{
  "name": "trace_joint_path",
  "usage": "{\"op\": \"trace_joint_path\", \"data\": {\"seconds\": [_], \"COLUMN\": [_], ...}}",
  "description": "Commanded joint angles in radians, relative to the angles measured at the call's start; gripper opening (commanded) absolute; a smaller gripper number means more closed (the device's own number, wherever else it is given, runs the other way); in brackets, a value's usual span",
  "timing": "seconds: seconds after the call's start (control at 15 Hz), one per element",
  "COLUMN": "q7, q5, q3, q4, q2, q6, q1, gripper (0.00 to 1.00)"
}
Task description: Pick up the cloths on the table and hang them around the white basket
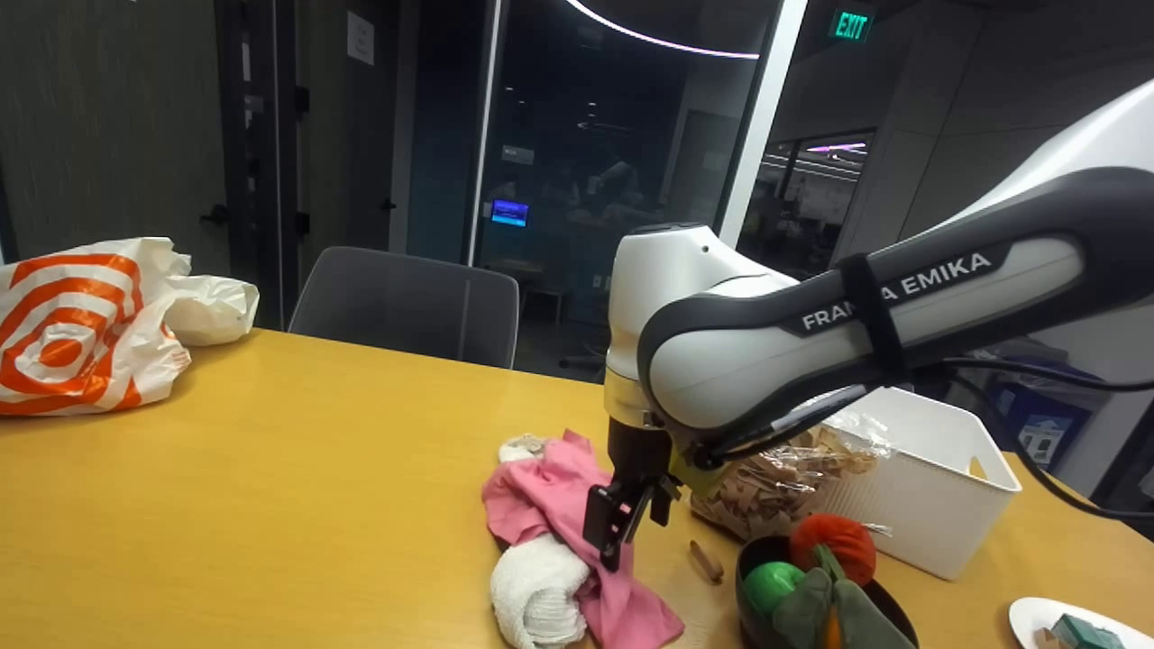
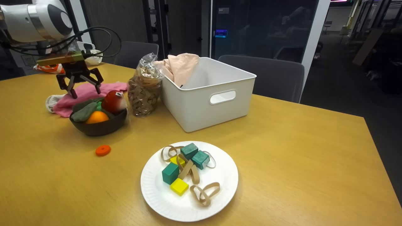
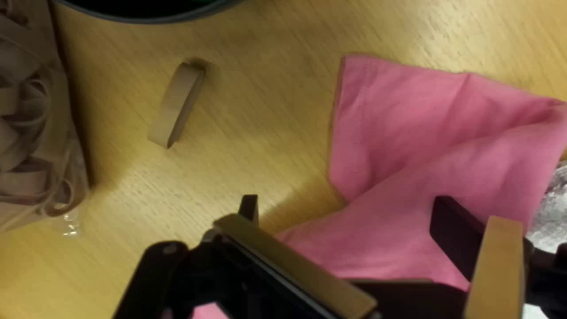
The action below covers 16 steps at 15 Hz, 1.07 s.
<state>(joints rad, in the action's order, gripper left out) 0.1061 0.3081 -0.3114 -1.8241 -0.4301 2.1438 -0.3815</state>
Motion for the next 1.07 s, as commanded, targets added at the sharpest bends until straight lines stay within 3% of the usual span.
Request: {"op": "trace_joint_path", "data": {"seconds": [0.0,0.4,0.73,0.93,1.0], "q7": [-0.121,-0.194,-0.154,-0.141,-0.156], "q5": [-0.072,-0.198,-0.154,-0.145,-0.139], "q3": [-0.012,-0.034,-0.005,0.012,0.015], "q4": [0.039,0.056,0.064,0.073,0.073], "q2": [-0.001,0.026,-0.045,-0.079,-0.085], "q6": [-0.037,0.013,0.18,0.221,0.231], "q1": [-0.007,-0.001,-0.03,-0.044,-0.045], "gripper": [1.0,1.0,1.0,1.0,0.9]}}
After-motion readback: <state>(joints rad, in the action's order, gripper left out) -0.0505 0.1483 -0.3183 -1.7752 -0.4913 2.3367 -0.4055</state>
